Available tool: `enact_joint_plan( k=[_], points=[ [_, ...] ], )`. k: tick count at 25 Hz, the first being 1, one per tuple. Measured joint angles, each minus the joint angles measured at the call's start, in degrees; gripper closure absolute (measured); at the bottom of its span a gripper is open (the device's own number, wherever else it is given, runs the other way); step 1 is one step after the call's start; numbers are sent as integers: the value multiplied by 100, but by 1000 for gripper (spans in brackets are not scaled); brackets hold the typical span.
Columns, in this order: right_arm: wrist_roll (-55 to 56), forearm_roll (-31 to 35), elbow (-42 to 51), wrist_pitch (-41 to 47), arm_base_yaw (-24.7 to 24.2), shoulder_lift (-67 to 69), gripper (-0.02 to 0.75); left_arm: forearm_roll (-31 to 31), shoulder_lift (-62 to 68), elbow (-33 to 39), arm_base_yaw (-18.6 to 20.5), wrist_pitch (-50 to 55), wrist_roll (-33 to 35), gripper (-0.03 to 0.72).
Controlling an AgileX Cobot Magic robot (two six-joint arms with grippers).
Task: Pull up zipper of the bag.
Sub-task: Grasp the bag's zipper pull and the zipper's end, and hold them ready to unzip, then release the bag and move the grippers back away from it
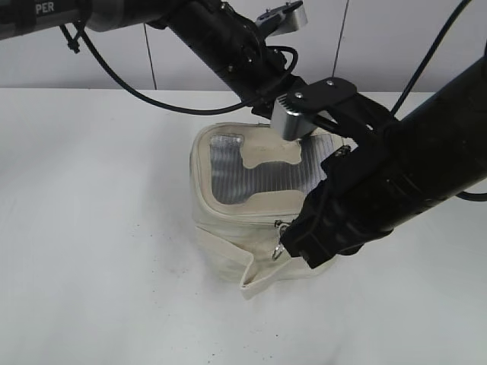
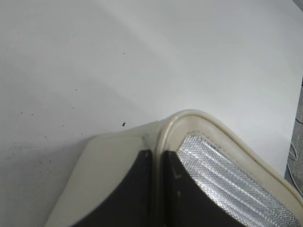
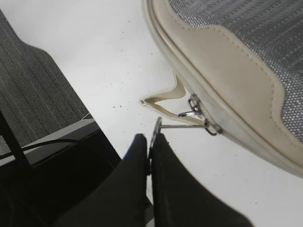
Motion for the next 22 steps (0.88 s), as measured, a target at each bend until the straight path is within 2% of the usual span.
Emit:
enact_joint_plan(
  k=[3,5,8,11,13,16,19,22],
  points=[
    [310,-53,0,-10,0,0,714,0,0,0,0,-13,0,655],
    [559,-73,-6,-10,0,0,639,0,0,0,0,-31,0,655],
    [1423,-484,-6,-155,11,-27,431,32,-7,0,0,-44,0,639],
    [2597,-1440,-18,-356,-2,-74,197,138,-89,0,0,-73,0,573],
    [3086,-2005,-33,-382,-38,-131,110,293,-230,0,0,-114,0,515],
    [3377,-2434,-94,-349,-188,-228,87,541,-498,0,39,-103,-5,442],
    [3444,-2530,-138,-201,-611,-301,87,946,-754,0,38,-31,-279,422],
    [3455,-2580,-138,79,-1161,-378,101,1677,-995,0,38,84,-788,417]
  ],
)
